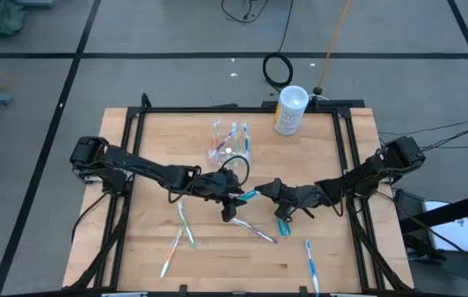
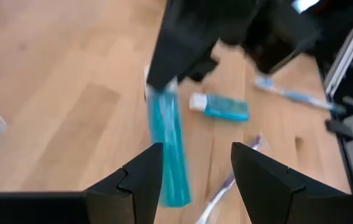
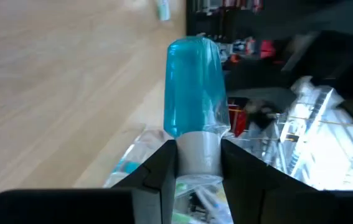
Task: Pick & Place toothbrushing station
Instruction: Put the top mouthwash into the transparent organizer
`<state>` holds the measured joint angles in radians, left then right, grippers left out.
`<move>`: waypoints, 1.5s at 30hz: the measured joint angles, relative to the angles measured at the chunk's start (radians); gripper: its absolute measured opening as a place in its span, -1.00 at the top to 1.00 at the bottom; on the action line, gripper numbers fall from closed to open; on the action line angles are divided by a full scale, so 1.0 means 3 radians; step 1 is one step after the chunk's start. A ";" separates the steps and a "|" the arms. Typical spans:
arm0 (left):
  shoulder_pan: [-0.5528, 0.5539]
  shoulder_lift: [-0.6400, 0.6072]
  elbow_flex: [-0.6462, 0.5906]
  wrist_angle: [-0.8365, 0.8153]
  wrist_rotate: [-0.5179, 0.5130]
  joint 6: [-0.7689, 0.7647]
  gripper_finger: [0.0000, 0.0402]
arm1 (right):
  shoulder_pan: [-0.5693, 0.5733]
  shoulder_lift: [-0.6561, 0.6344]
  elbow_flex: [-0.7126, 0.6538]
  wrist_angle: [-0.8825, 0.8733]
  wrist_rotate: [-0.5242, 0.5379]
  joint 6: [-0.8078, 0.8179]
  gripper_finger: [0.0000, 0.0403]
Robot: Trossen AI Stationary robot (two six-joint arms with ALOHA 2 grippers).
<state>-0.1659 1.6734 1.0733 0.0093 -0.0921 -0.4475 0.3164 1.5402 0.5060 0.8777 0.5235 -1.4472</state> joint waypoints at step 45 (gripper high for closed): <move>0.0116 0.0106 -0.0003 0.0052 -0.0216 0.0319 0.59 | 0.0162 -0.0001 -0.0001 0.0101 0.1049 0.1371 0.29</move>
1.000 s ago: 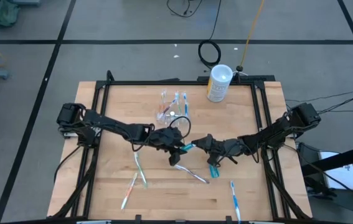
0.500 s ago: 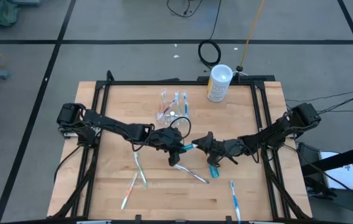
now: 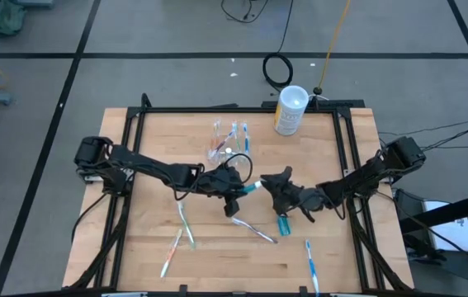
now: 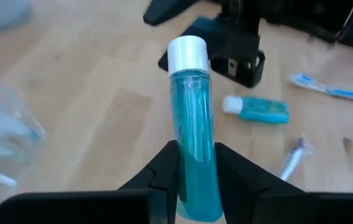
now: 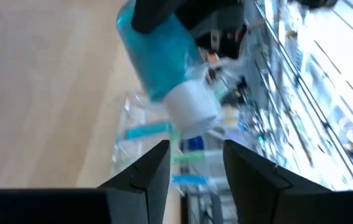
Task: Pick & Place toothbrushing station
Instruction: Put the top mouthwash into the transparent organizer
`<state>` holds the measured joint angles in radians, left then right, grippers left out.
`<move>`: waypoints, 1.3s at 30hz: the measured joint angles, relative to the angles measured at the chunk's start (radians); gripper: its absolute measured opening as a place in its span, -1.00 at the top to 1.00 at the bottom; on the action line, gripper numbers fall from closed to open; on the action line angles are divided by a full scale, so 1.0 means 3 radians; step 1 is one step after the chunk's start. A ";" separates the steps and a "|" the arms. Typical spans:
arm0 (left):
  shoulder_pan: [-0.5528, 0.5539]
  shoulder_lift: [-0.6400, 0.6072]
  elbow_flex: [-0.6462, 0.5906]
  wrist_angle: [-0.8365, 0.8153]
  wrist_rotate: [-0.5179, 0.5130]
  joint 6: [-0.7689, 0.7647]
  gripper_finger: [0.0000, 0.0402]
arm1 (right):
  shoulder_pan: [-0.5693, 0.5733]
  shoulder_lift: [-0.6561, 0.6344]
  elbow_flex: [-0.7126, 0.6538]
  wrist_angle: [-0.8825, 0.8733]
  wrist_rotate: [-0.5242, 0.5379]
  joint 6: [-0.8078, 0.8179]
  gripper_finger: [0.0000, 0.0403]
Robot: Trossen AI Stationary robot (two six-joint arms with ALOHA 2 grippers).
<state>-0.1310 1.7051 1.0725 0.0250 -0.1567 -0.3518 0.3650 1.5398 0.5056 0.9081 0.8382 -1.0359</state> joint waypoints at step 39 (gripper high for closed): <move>-0.0170 -0.0050 0.0000 0.1577 -0.0348 0.1392 0.57 | -0.0572 -0.0248 -0.0379 0.1769 -0.2545 0.3218 0.24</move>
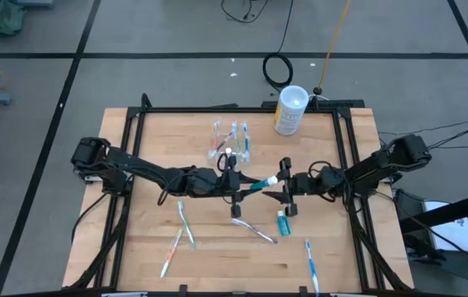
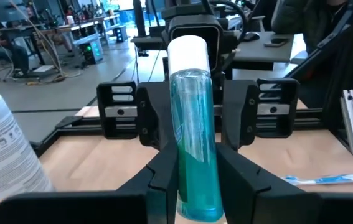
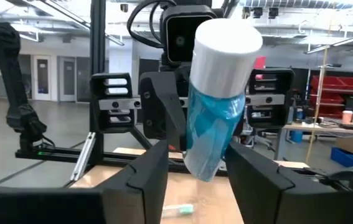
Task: Pick & Place toothbrushing station
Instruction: Put the top mouthwash into the transparent organizer
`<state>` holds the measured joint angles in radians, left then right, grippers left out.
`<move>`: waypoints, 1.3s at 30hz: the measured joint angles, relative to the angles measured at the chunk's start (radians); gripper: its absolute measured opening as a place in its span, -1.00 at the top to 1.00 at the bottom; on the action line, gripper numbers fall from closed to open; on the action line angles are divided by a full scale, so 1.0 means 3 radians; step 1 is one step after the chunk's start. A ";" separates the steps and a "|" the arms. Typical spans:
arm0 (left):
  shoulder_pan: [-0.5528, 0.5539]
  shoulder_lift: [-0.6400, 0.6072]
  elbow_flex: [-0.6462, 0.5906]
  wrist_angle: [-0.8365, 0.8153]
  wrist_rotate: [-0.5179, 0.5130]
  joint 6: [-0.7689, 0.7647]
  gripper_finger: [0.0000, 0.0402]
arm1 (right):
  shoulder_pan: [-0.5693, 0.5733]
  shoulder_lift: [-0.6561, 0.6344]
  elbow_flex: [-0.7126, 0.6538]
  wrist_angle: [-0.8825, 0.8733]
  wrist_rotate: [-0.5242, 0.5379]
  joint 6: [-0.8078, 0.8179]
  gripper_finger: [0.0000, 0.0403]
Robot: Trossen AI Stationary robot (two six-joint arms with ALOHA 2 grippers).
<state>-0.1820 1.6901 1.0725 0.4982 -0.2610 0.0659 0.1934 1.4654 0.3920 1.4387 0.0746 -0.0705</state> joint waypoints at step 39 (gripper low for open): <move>-0.0046 0.0010 -0.0003 0.0012 -0.0006 -0.0085 0.57 | 0.0017 -0.0041 -0.0025 0.0151 -0.0004 -0.0153 0.21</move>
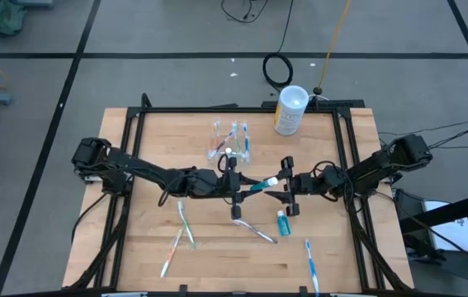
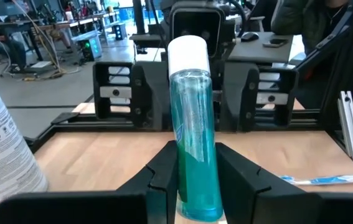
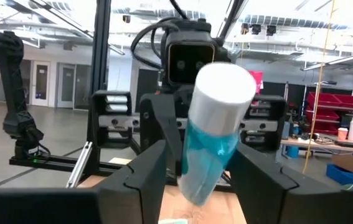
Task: Pick & Place toothbrushing station
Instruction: Put the top mouthwash into the transparent organizer
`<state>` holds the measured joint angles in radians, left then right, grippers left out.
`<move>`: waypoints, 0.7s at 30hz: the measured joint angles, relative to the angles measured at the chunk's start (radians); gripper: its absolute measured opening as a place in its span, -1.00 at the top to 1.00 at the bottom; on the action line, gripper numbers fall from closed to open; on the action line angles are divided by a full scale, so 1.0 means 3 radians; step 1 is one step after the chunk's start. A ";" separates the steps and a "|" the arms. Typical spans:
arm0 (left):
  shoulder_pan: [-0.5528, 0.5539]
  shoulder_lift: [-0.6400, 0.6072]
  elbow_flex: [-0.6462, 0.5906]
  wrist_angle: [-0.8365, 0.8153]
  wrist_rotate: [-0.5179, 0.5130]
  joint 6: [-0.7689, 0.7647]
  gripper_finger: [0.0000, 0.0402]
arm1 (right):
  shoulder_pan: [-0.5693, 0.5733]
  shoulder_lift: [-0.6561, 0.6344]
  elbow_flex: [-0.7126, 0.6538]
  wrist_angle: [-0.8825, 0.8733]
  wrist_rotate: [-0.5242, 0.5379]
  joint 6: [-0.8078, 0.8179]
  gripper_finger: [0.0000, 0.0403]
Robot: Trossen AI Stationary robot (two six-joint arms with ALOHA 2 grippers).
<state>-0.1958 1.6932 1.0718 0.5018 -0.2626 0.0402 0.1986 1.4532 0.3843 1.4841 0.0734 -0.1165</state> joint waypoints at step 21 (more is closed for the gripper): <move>0.0007 0.0019 0.0004 -0.0017 0.0010 0.0038 0.57 | -0.0003 -0.0001 0.0123 -0.0223 -0.0076 0.0048 0.57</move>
<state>-0.1937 1.6989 1.0729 0.4966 -0.2596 0.0517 0.1978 1.4528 0.4213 1.4173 0.0506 -0.1021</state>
